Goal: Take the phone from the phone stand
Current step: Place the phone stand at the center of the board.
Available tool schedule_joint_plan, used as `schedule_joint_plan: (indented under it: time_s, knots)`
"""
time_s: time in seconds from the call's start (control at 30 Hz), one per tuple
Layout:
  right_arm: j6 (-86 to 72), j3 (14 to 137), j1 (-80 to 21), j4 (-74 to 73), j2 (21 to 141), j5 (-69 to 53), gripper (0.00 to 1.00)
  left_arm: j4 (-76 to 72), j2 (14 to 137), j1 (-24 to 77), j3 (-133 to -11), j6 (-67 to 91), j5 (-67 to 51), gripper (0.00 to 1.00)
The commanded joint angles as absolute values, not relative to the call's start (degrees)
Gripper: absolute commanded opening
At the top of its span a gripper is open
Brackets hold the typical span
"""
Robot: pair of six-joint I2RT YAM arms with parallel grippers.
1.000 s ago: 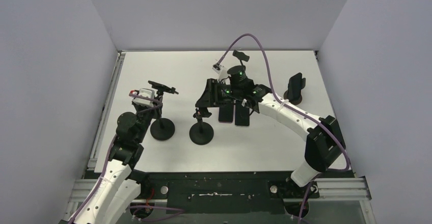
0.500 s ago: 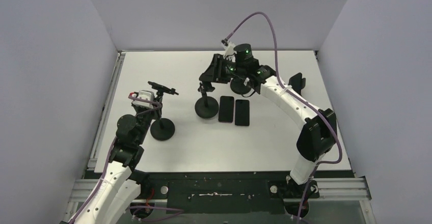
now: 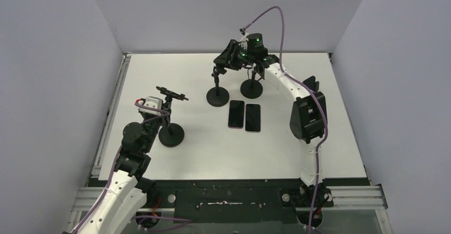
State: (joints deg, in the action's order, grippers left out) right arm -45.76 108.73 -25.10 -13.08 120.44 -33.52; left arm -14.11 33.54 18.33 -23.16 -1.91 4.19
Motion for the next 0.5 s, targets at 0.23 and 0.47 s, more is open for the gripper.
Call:
schedule_joint_plan:
  time_s: [0.23, 0.47]
  knots:
    - [-46.9, 117.2, -24.1, -10.4, 122.3, -33.8, 0.35, -25.8, 32.2, 19.4, -24.4, -0.3, -5.6, 0.0]
    - [-44.0, 117.1, -24.0, -13.8, 119.2, -32.2, 0.81, -26.1, 33.4, 19.4, -25.6, 2.9, -11.8, 0.0]
